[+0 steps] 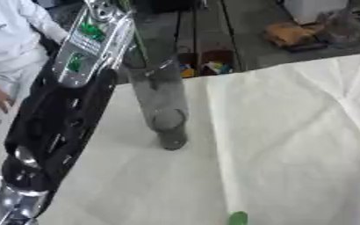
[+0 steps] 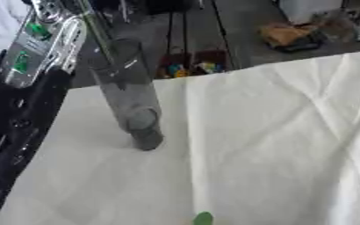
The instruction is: Arrange flowers into the vase.
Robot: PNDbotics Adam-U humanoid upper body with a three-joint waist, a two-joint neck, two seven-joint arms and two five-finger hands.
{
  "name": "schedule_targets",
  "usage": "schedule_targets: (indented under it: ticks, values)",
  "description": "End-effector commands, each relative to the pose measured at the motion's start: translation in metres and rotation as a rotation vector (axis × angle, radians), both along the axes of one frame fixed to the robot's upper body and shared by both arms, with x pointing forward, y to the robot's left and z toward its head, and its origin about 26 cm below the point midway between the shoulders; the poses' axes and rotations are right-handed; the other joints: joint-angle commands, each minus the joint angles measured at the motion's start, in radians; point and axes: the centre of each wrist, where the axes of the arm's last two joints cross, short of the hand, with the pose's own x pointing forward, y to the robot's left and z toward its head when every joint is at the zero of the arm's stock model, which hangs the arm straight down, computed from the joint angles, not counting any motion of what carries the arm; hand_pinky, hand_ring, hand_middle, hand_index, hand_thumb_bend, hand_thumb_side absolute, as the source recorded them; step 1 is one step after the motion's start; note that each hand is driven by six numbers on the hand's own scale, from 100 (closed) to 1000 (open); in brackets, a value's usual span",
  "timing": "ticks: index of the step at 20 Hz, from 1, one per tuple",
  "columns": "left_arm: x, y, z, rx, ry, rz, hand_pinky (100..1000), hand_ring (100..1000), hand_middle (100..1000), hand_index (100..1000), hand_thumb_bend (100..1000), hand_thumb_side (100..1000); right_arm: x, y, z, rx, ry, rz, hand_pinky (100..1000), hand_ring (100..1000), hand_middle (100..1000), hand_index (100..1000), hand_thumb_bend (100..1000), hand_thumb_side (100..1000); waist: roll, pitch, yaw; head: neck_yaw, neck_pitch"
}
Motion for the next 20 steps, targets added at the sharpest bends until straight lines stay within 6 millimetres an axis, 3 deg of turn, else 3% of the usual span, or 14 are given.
schedule_targets:
  ticks: [1,8,12,15,20]
  values:
    - [-0.007,0.002,0.010,-0.059,0.064,0.147,353,601,568,116,447,647,-0.003,0.000,0.008,0.001,-0.023,0.008,665,782,570,827,100,1000,-0.009,-0.025,0.003,-0.002,-0.011]
    - [-0.007,0.005,0.006,-0.036,0.079,0.176,390,629,589,148,473,673,-0.003,0.000,0.007,0.004,-0.018,0.008,665,782,570,827,100,1000,-0.009,-0.027,0.006,-0.007,-0.010]
    - [-0.008,0.006,0.004,-0.016,0.094,0.191,394,643,604,216,464,699,-0.003,0.000,0.007,0.005,-0.017,0.008,665,782,570,827,100,1000,-0.009,-0.029,0.011,-0.011,-0.010]
    - [-0.009,0.006,0.003,-0.003,0.103,0.197,409,666,629,322,455,702,-0.003,0.000,0.007,0.006,-0.017,0.009,665,782,570,827,100,1000,-0.010,-0.031,0.013,-0.013,-0.011]
    - [-0.009,0.003,-0.001,0.019,0.119,0.192,427,689,656,377,430,715,-0.003,0.000,0.007,0.006,-0.017,0.011,665,783,570,827,100,1000,-0.011,-0.030,0.015,-0.015,-0.014]
